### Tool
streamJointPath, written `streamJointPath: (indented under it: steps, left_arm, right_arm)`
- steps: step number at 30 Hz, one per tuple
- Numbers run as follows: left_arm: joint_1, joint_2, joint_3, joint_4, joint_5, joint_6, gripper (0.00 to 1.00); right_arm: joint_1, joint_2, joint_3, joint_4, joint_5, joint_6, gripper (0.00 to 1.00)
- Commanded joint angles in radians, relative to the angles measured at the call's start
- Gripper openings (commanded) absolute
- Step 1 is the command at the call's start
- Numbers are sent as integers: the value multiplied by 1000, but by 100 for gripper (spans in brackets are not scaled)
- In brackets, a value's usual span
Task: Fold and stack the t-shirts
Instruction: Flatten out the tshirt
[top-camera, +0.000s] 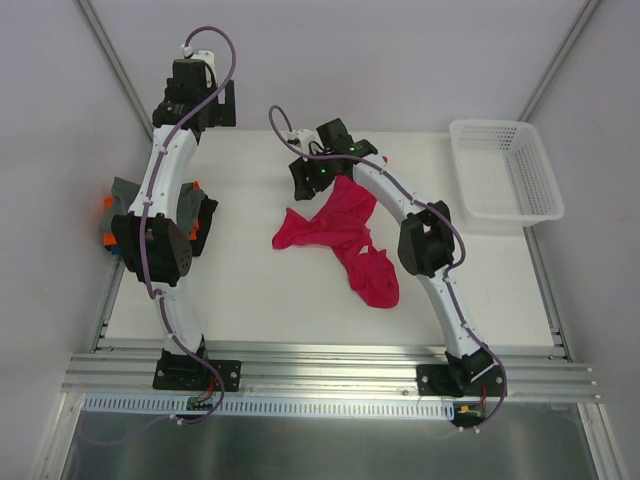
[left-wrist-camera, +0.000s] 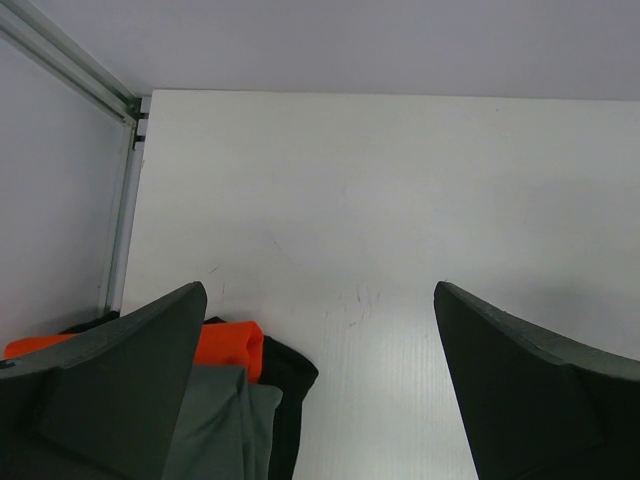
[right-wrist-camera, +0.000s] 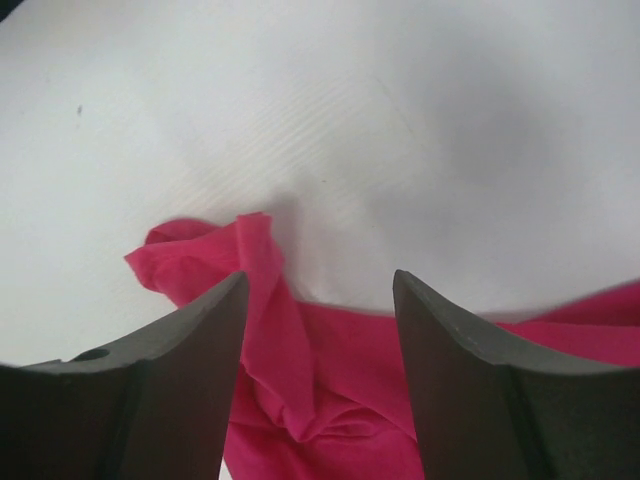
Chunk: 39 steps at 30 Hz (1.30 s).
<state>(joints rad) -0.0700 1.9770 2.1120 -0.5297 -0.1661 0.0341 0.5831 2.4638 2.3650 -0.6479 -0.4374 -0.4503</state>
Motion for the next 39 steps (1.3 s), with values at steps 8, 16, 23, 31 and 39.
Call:
streamJointPath:
  steps: [8, 16, 23, 31, 39]
  left_arm:
    - [19, -43, -1, 23, 13, -19, 99]
    - [24, -66, -38, 23, -3, -11, 99]
    - [30, -84, -60, 23, -7, -13, 99]
    - [39, -109, -106, 23, -15, -7, 99]
    - [41, -162, -185, 23, -21, -5, 99]
  right_arm:
    - [50, -71, -35, -18, -124, 47, 59]
    - [50, -42, -43, 5, -121, 44, 57]
    - [40, 1, -3, 30, -103, 58, 56]
    - [41, 52, 22, 70, -101, 71, 54]
    - [52, 95, 66, 77, -106, 67, 53]
